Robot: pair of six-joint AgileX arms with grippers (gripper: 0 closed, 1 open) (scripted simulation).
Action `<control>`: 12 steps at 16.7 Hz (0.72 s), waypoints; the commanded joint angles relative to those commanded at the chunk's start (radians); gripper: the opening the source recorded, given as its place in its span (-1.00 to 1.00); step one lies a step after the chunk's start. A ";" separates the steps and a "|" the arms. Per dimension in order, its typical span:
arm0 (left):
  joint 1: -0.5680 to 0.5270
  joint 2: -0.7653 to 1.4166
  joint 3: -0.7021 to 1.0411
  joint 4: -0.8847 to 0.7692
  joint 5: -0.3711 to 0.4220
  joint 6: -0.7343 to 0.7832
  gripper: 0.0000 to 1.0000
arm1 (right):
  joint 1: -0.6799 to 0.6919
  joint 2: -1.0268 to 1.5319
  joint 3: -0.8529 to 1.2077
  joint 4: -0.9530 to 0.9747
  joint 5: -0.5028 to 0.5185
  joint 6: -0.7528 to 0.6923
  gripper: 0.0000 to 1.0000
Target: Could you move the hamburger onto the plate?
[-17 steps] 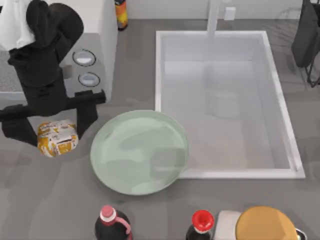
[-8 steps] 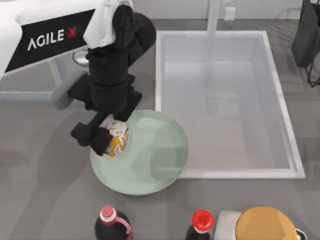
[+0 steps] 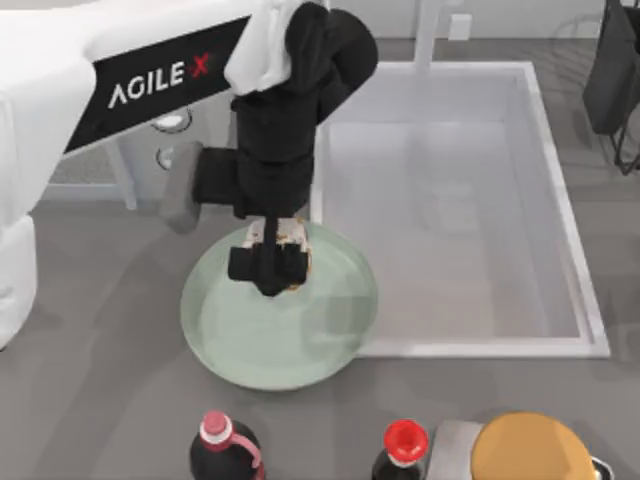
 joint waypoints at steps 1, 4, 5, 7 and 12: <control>-0.002 0.001 0.004 0.001 -0.001 -0.011 -1.00 | 0.000 0.000 0.000 0.000 0.000 0.000 1.00; -0.002 0.001 0.004 0.001 -0.001 -0.011 -1.00 | 0.000 0.000 0.000 0.000 0.000 0.000 1.00; -0.002 0.001 0.004 0.001 -0.001 -0.011 -1.00 | 0.000 0.000 0.000 0.000 0.000 0.000 1.00; 0.002 -0.002 -0.003 0.004 0.000 -0.006 -1.00 | 0.000 0.000 0.000 0.000 0.000 0.000 1.00; 0.002 0.014 -0.093 0.118 0.000 -0.004 -1.00 | 0.000 0.000 0.000 0.000 0.000 0.000 1.00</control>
